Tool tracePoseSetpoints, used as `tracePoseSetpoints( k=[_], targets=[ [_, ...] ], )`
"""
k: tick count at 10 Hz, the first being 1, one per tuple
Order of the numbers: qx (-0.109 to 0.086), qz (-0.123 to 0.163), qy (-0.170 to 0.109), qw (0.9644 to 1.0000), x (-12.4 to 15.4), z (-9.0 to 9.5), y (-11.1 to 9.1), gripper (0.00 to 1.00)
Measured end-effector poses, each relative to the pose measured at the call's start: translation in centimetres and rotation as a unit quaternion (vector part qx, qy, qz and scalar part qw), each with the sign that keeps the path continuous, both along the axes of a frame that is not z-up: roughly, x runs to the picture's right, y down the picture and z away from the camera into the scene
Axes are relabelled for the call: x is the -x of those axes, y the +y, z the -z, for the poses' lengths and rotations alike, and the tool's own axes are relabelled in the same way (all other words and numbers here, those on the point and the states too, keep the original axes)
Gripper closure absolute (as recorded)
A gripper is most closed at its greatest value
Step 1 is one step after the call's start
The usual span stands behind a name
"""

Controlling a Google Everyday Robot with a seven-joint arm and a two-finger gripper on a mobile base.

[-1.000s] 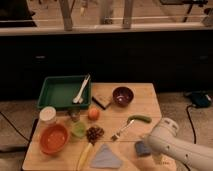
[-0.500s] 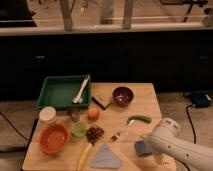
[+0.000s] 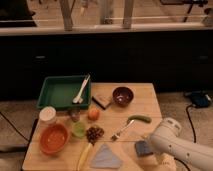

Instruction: Place sponge in purple bowl

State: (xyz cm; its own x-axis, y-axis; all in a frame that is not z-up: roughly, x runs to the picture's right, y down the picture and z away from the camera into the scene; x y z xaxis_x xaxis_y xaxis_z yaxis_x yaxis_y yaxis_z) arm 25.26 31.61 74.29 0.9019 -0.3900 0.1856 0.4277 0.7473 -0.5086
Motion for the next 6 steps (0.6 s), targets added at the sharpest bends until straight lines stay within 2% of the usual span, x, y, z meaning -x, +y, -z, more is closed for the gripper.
tracePoseSetpoints(
  k=[6],
  targets=[
    [0.003, -0.003, -0.001, 1.0, -0.81, -0.61, -0.03, 0.2]
  ],
)
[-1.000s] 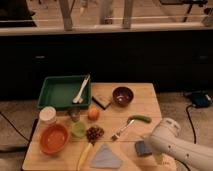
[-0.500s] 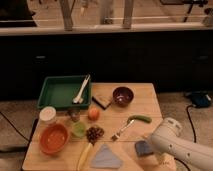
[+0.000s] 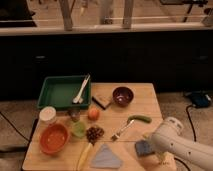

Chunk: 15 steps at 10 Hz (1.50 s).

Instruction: Place sponge in purple bowl

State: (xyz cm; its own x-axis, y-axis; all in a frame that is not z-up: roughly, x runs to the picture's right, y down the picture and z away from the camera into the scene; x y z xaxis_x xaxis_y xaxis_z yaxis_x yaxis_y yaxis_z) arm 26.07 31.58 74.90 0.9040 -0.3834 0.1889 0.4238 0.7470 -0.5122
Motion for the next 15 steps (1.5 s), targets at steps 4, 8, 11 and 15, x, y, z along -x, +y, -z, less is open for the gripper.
tracePoseSetpoints(
  k=[4, 8, 11, 15],
  targets=[
    [0.002, 0.002, 0.002, 1.0, -0.17, -0.28, -0.04, 0.2],
    [0.005, 0.004, 0.002, 1.0, -0.16, -0.43, -0.07, 0.2],
    [0.007, 0.005, 0.004, 1.0, -0.22, -0.51, -0.05, 0.2],
    [0.011, 0.01, 0.005, 0.9999, -0.13, -0.61, 0.01, 0.28]
  ],
)
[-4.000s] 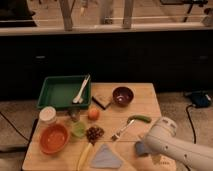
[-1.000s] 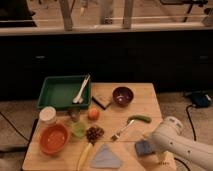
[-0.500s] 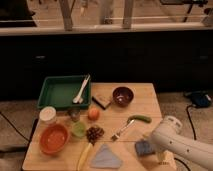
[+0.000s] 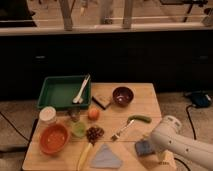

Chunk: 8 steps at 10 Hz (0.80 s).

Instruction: Place sponge in purple bowl

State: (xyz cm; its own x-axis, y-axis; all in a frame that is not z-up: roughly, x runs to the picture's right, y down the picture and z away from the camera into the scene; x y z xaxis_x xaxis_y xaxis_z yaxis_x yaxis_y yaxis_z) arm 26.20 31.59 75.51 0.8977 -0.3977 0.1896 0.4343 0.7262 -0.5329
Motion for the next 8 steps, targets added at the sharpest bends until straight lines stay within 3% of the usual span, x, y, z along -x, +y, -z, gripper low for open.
tracePoseSetpoints(
  k=[3, 6, 8],
  targets=[
    [0.002, 0.002, 0.001, 1.0, -0.01, -0.01, 0.1, 0.3],
    [0.004, 0.007, 0.002, 1.0, 0.13, -0.03, 0.2, 0.58],
    [0.004, 0.008, 0.002, 1.0, 0.15, -0.04, 0.25, 0.7]
  ],
)
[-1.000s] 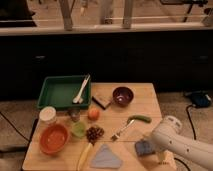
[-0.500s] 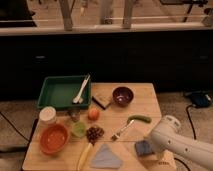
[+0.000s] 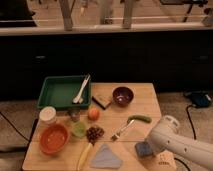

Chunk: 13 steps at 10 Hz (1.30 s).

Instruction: Place sponge in purple bowl

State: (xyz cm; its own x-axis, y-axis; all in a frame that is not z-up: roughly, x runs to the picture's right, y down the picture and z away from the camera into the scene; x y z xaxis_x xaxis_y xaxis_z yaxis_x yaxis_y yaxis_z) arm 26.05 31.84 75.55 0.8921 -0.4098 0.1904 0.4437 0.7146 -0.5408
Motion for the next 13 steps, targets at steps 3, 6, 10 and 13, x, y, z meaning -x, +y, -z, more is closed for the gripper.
tracePoseSetpoints(
  k=[3, 6, 10, 13],
  targets=[
    [-0.002, 0.001, 0.002, 1.0, -0.2, 0.4, -0.5, 0.95],
    [-0.007, 0.003, 0.002, 1.0, 0.2, 1.8, -2.9, 0.96],
    [-0.013, 0.007, 0.004, 0.9999, 0.5, 2.1, -4.8, 0.96],
    [-0.021, 0.009, 0.004, 0.9997, 1.4, 3.2, -8.5, 0.96]
  ],
)
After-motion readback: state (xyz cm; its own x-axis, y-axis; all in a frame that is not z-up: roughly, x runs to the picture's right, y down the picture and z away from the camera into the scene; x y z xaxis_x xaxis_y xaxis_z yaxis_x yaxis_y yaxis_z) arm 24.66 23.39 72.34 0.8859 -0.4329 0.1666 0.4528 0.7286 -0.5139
